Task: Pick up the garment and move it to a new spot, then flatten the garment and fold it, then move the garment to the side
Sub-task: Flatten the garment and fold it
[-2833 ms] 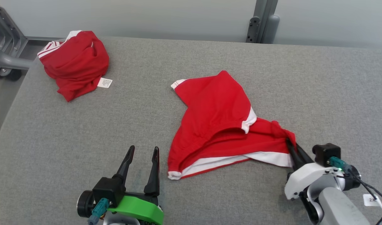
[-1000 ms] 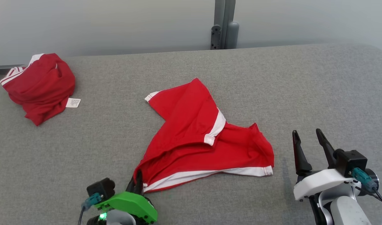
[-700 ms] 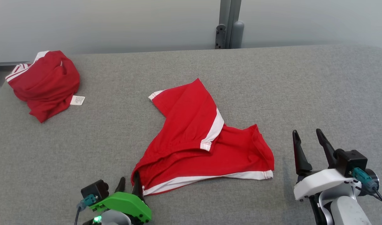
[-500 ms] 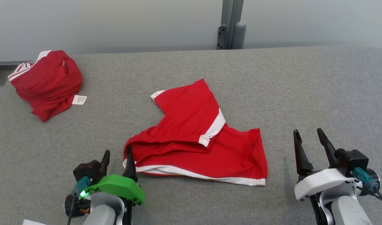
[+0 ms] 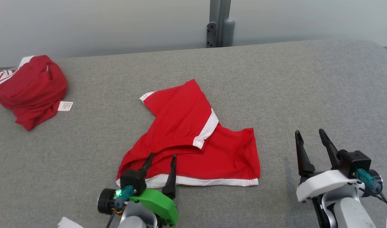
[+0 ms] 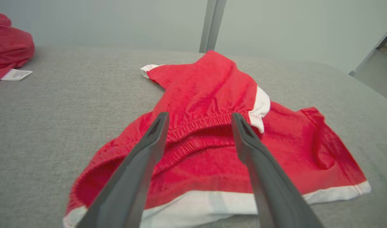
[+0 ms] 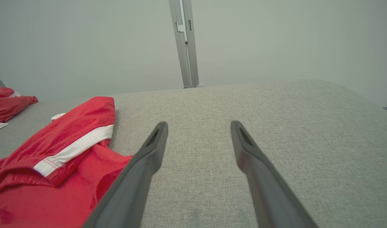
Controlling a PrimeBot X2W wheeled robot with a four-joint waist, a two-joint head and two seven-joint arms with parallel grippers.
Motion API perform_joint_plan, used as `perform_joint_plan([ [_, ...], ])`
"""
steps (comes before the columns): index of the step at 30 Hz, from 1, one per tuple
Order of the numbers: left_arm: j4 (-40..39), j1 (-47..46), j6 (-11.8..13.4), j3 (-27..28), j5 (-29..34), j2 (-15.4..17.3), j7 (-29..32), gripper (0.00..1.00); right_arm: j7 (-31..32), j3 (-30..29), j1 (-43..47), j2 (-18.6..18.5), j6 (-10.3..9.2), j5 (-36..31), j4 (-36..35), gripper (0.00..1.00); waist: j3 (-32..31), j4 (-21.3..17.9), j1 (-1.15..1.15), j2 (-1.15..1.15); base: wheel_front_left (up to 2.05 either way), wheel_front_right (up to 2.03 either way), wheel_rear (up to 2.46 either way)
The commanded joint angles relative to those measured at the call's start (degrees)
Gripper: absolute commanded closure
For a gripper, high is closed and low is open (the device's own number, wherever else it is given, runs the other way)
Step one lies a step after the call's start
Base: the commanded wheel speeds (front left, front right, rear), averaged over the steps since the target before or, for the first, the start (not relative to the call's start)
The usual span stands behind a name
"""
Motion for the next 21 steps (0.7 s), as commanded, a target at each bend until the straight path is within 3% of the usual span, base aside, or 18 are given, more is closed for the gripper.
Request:
perform_joint_plan([
  [1,1.3,-1.3,-1.0,-1.3,0.7,0.1,0.8,0.00,0.0,0.0,-0.8,-0.1,0.00,0.2,-0.3,0.00,0.7,-1.1,0.00,0.00,0.00,0.00,0.00],
  [6,5.5,-4.6,-3.1,-6.3,-0.3,0.0,2.8,0.00,0.0,0.3,-1.3,-0.1,0.00,0.3,-0.3,0.00,1.8,-3.2,0.00,0.00,0.00,0.00,0.00],
  [11,8.1,-8.3,-3.2,-10.5,-4.3,0.0,3.4,0.00,0.0,0.6,-2.1,-0.1,0.00,0.5,-0.1,0.00,3.1,-5.6,0.00,0.00,0.00,0.00,0.00],
  [21,15.8,-14.9,1.0,-15.3,-11.8,0.0,1.9,0.00,-0.6,1.2,-3.4,0.0,0.00,0.9,0.6,0.00,5.4,-9.6,0.00,0.00,0.00,0.00,0.00],
])
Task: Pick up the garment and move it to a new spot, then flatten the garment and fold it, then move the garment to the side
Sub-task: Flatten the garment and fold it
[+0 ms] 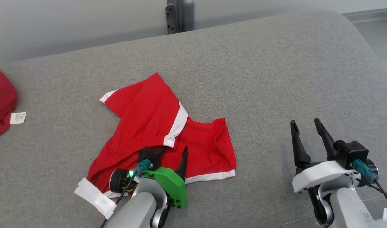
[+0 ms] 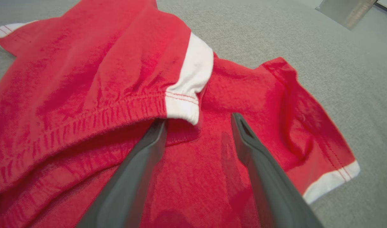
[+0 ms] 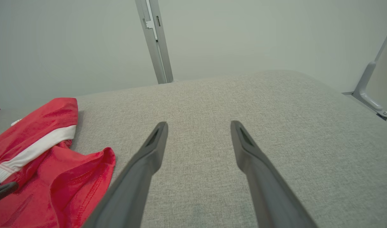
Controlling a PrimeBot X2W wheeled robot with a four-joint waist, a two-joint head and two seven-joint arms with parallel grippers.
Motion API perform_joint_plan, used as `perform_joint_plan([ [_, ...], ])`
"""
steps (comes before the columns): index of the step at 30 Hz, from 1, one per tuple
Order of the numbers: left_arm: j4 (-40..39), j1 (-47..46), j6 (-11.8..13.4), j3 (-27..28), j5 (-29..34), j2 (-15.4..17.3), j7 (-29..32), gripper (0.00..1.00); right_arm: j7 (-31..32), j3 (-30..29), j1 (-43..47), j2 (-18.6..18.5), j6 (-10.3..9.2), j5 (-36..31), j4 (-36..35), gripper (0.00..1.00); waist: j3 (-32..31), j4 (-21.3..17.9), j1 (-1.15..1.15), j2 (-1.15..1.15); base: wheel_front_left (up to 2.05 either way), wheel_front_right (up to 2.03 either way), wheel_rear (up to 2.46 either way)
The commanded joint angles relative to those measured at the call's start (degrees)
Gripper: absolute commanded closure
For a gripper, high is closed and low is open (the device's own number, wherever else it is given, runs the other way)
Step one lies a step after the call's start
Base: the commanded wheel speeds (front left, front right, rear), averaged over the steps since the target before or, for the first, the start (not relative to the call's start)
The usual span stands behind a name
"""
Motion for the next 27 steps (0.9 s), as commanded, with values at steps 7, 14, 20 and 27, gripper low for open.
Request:
perform_joint_plan([
  [7,0.5,-3.4,-0.4,-3.5,-3.6,0.2,-1.9,1.00,-0.7,-1.2,0.0,-0.1,0.00,0.1,0.6,0.00,1.1,-0.4,0.00,0.00,0.00,0.00,0.00],
  [14,-5.4,-5.6,0.5,-0.6,-4.6,0.3,-2.7,1.00,-0.9,-1.8,0.7,-0.1,0.00,0.3,0.6,0.00,0.0,2.8,0.00,0.00,0.00,0.00,0.00],
  [20,-8.8,-4.0,1.9,5.8,-6.1,3.4,-2.7,1.00,-1.0,-1.3,0.9,-0.1,0.00,0.6,0.8,0.00,-0.6,4.5,0.00,0.00,0.00,0.00,0.00],
  [27,-4.0,-3.5,1.0,12.5,-12.8,7.2,-0.2,1.00,-1.0,-0.7,0.4,-0.1,0.00,0.4,0.6,0.00,0.1,4.3,0.00,0.00,0.00,0.00,0.00],
])
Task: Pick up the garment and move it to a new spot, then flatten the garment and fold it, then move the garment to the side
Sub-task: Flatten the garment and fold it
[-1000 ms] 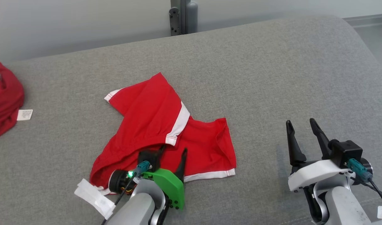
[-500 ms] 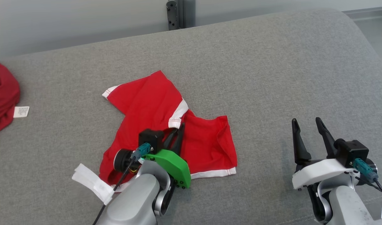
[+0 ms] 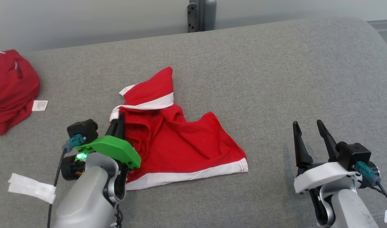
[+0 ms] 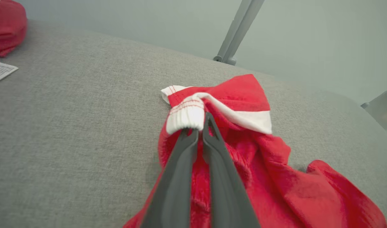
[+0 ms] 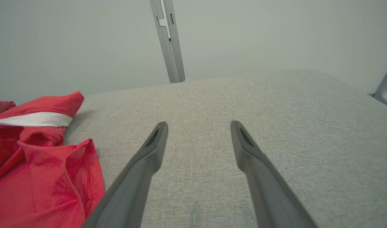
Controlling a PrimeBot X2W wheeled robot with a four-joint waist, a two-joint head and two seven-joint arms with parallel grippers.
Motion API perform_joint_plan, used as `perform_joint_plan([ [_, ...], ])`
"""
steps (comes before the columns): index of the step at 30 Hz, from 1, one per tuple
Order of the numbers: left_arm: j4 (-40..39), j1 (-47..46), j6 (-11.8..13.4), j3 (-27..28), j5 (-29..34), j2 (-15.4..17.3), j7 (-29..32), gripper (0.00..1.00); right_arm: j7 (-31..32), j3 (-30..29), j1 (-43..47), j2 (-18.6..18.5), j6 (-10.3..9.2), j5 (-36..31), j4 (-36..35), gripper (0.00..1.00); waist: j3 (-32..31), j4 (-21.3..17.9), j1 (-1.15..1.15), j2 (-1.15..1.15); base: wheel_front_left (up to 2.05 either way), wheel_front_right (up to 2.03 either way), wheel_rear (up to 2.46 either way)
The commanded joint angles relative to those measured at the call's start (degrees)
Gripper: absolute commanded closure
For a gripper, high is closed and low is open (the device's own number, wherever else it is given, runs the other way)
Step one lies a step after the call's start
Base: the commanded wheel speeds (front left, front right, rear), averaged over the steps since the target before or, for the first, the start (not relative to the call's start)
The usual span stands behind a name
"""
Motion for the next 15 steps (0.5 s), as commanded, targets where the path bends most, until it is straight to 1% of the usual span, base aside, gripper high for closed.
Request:
perform_joint_plan([
  [1,1.2,-0.1,-0.2,0.5,-1.0,0.8,0.3,1.00,-0.2,0.0,0.0,-0.1,0.00,-0.3,0.0,0.00,0.3,-0.3,0.00,0.00,0.00,0.00,0.00],
  [4,4.3,-0.9,-0.1,1.7,-1.6,1.9,0.7,1.00,-0.2,0.0,-0.3,-0.1,0.00,-0.5,0.0,0.00,0.9,-0.8,0.00,0.00,0.00,0.00,0.00],
  [9,9.6,-2.2,-0.7,2.5,-2.6,2.4,1.2,1.00,-0.3,0.1,-0.5,-0.1,0.00,-0.8,-0.2,0.00,1.3,-1.3,0.00,0.00,0.00,0.00,0.00],
  [10,10.3,-2.4,-0.8,2.5,-2.8,2.5,1.1,0.88,-0.2,0.1,-0.5,-0.1,0.00,-0.8,-0.2,0.00,1.3,-1.4,0.00,0.00,0.00,0.00,0.00],
  [12,12.2,-2.8,-1.3,2.6,-3.0,2.5,1.4,0.78,-0.1,0.2,-0.5,-0.1,0.00,-0.9,-0.2,0.00,1.3,-1.4,0.00,0.00,0.00,0.00,0.00],
  [14,13.9,-3.5,-1.8,2.6,-3.0,2.7,1.1,0.60,0.1,0.2,-0.5,-0.1,0.00,-1.0,-0.2,0.00,1.1,-1.4,0.00,0.00,0.00,0.00,0.00],
  [15,14.6,-3.9,-2.0,2.6,-3.0,2.7,0.8,0.55,0.1,0.2,-0.5,-0.1,0.00,-1.1,-0.3,0.00,1.1,-1.4,0.00,0.00,0.00,0.00,0.00],
])
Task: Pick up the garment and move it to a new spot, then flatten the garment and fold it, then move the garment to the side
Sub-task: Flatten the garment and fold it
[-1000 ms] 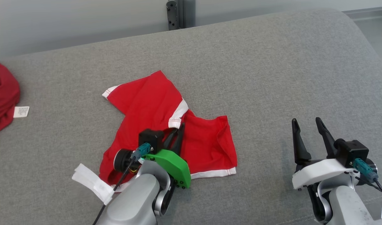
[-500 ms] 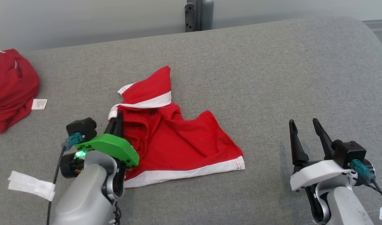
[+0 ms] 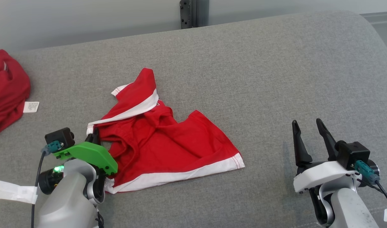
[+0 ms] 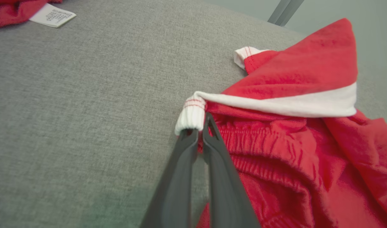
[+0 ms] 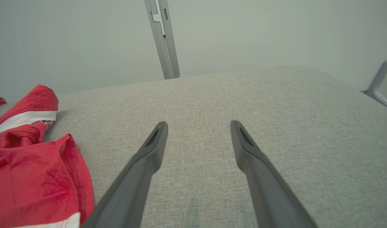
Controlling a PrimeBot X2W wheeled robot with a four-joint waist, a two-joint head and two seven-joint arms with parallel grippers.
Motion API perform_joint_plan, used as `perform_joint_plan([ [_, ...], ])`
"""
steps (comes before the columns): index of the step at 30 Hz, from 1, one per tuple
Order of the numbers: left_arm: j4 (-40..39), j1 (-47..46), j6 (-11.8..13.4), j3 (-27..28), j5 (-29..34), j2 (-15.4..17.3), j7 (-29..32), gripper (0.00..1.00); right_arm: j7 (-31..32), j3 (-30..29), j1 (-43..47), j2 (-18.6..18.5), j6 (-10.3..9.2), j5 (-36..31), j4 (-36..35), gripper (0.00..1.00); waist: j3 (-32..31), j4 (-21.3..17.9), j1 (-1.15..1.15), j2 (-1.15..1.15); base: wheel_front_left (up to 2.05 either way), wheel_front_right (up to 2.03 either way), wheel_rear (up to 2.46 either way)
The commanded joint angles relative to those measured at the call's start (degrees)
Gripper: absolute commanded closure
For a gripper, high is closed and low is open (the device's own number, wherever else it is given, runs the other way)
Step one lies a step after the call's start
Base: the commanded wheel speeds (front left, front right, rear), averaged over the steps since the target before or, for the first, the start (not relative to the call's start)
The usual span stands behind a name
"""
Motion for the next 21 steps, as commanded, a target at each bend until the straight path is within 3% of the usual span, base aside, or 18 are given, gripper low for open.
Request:
perform_joint_plan([
  [1,0.9,-1.4,-0.5,0.3,-0.3,0.5,-0.6,0.47,0.2,0.0,-0.2,-0.1,0.00,-0.6,-0.2,0.00,-0.2,0.1,0.00,0.00,0.00,0.00,0.00],
  [2,1.5,-1.8,-0.5,0.3,-0.3,0.5,-1.0,0.18,0.2,0.0,-0.1,-0.1,0.00,-0.6,-0.3,0.00,-0.3,0.1,0.00,0.00,0.00,0.00,0.00],
  [3,2.1,-2.2,-0.5,0.5,-0.1,0.6,-1.4,0.00,0.3,0.1,0.0,-0.1,0.00,-0.6,-0.4,0.00,-0.4,0.2,0.00,0.00,0.00,0.00,0.00],
  [13,4.8,-1.3,-1.7,1.2,1.8,1.3,-3.6,0.00,0.5,-0.5,1.3,-0.1,0.00,-0.7,-0.6,0.00,-2.3,2.5,0.00,0.00,0.00,0.00,0.00],
  [21,-11.0,6.8,-2.1,4.1,11.2,1.8,-3.8,0.00,0.6,-1.0,3.1,-0.1,0.00,-1.4,-1.8,0.00,-4.5,6.0,0.00,0.00,0.00,0.00,0.00],
])
